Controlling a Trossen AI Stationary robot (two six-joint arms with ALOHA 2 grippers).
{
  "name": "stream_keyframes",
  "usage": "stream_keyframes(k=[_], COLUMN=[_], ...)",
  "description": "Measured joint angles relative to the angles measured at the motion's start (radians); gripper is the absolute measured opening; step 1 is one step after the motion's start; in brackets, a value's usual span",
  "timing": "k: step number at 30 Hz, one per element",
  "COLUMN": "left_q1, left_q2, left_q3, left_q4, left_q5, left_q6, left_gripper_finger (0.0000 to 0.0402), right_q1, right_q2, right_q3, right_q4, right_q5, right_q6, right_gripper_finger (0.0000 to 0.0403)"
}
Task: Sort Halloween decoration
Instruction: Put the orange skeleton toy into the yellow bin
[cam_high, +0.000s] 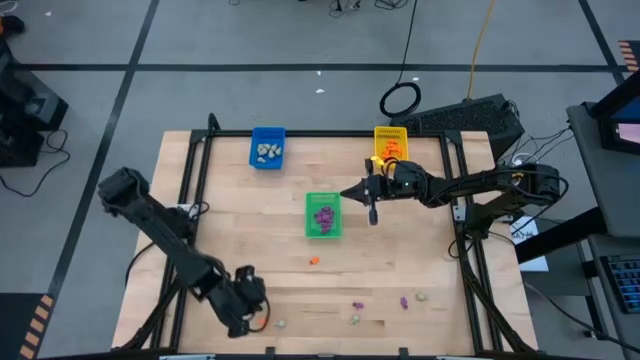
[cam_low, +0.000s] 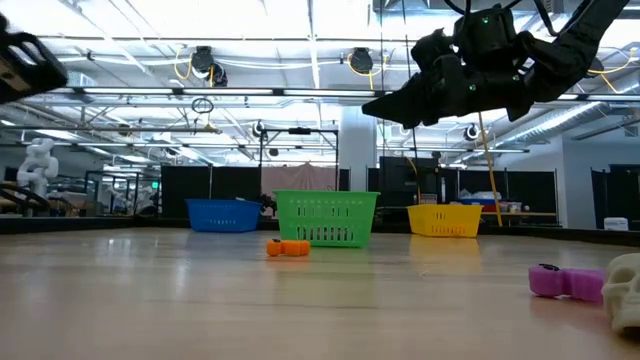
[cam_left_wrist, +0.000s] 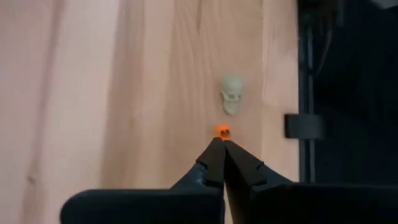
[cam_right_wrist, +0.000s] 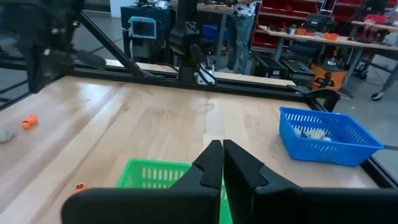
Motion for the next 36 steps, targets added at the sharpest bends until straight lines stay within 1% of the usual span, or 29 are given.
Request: stream_keyframes(k=[3, 6, 11, 13, 15, 21, 26, 28, 32, 36], left_q1=[-0.017, -0.030, -0.048, -0.054, -0.060, -0.074, -0.075, -0.076, -0.075, -0.076], left_q2=[0.080, 0.137, 0.210, 0.238, 0.266, 0.318, 0.325, 0.325, 0.348, 0.365], left_q3=[0.078, 0.118, 0.133, 0.133, 0.134, 0.152, 0.154, 0.154, 0.154, 0.154], left_q4=[-0.052, -0.056, -0.056, -0.057, -0.055, -0.060, -0.057, -0.056, -0.071, -0.083], left_q5=[0.042, 0.069, 0.079, 0.079, 0.078, 0.013, -0.037, -0.052, -0.089, -0.091], left_q6=[-0.081, -0.179, -0.305, -0.337, -0.367, -0.411, -0.409, -0.383, -0.354, -0.313], left_gripper_finger=[0.0024, 0.0059, 0.0120, 0.0135, 0.0140, 0.0142, 0.0136, 0.0130, 0.0106, 0.0058], right_q1=[0.005, 0.016, 0.027, 0.027, 0.027, 0.033, 0.041, 0.041, 0.044, 0.053], right_q2=[0.000, 0.000, 0.000, 0.000, 0.000, 0.000, 0.000, 0.000, 0.000, 0.000], right_q3=[0.000, 0.000, 0.000, 0.000, 0.000, 0.000, 0.000, 0.000, 0.000, 0.000], right_q4=[-0.009, -0.015, -0.015, -0.015, -0.018, -0.031, -0.031, -0.031, -0.031, -0.031], right_q5=[0.000, 0.000, 0.000, 0.000, 0.000, 0.000, 0.000, 0.000, 0.000, 0.000], right_q6=[0.006, 0.006, -0.002, -0.001, 0.001, 0.002, 0.001, 0.002, 0.002, 0.002], right_gripper_finger=[0.0000, 0.0000, 0.0000, 0.0000, 0.0000, 0.0000, 0.0000, 0.0000, 0.0000, 0.0000])
